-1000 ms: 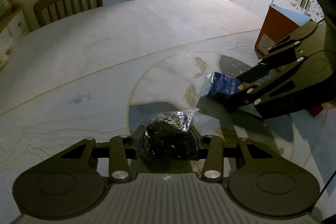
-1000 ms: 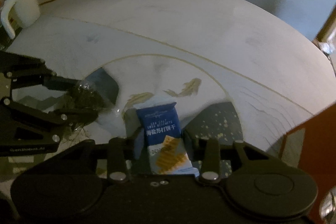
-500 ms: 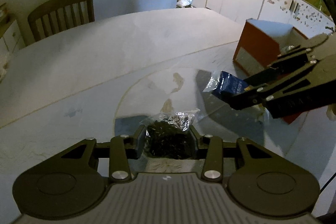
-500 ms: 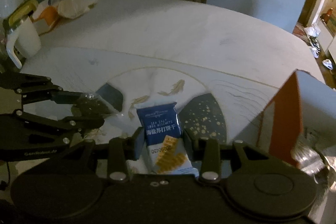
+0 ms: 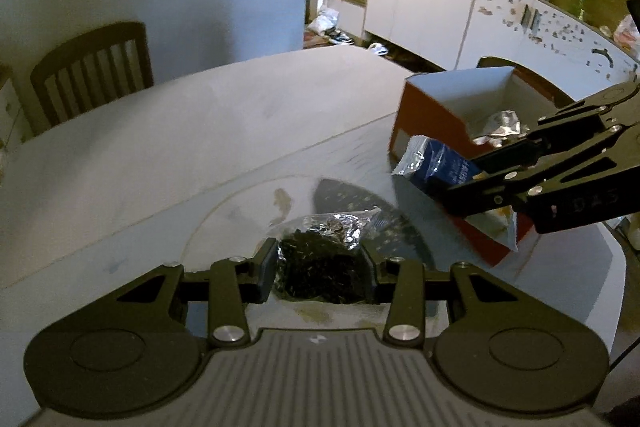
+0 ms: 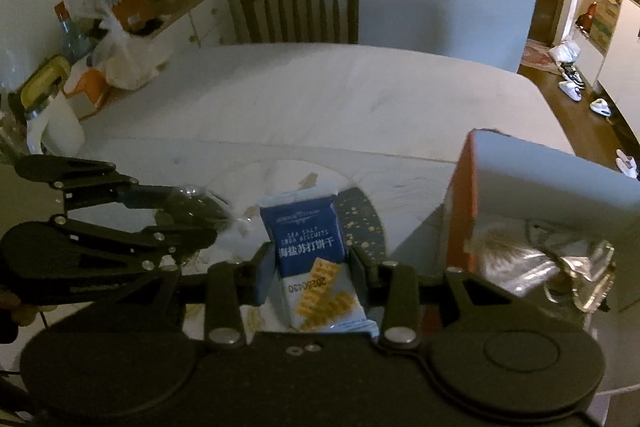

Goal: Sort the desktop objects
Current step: 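Carry the black bag and cracker packet with both grippers over the shoebox, then open the left gripper to drop the black bag while the right gripper releases the cracker packet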

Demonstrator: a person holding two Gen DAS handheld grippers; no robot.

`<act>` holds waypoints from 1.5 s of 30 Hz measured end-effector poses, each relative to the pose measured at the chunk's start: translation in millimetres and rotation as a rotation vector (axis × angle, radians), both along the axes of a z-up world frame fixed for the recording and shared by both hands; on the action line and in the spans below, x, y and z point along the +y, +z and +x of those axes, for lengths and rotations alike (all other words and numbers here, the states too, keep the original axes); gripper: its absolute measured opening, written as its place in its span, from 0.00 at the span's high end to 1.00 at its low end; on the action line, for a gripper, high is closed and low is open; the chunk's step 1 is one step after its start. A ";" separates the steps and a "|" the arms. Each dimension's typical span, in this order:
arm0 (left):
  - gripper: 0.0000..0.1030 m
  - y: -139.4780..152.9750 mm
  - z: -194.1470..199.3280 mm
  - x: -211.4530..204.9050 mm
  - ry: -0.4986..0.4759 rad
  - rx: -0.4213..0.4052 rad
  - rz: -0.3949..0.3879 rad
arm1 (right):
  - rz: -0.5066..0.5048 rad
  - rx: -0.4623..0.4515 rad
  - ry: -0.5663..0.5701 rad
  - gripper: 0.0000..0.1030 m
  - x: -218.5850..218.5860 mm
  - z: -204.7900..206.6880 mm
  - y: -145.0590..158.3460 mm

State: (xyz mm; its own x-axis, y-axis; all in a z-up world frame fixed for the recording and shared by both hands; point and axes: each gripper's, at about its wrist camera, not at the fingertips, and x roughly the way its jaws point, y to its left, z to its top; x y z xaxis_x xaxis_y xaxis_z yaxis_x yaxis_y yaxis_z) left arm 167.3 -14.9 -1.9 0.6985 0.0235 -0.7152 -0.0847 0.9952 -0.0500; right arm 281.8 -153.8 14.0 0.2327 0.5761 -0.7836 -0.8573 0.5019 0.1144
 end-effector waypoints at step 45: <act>0.61 12.9 148.5 -192.2 -0.332 0.055 0.109 | 0.021 -0.016 -0.256 0.62 -168.6 146.1 2.9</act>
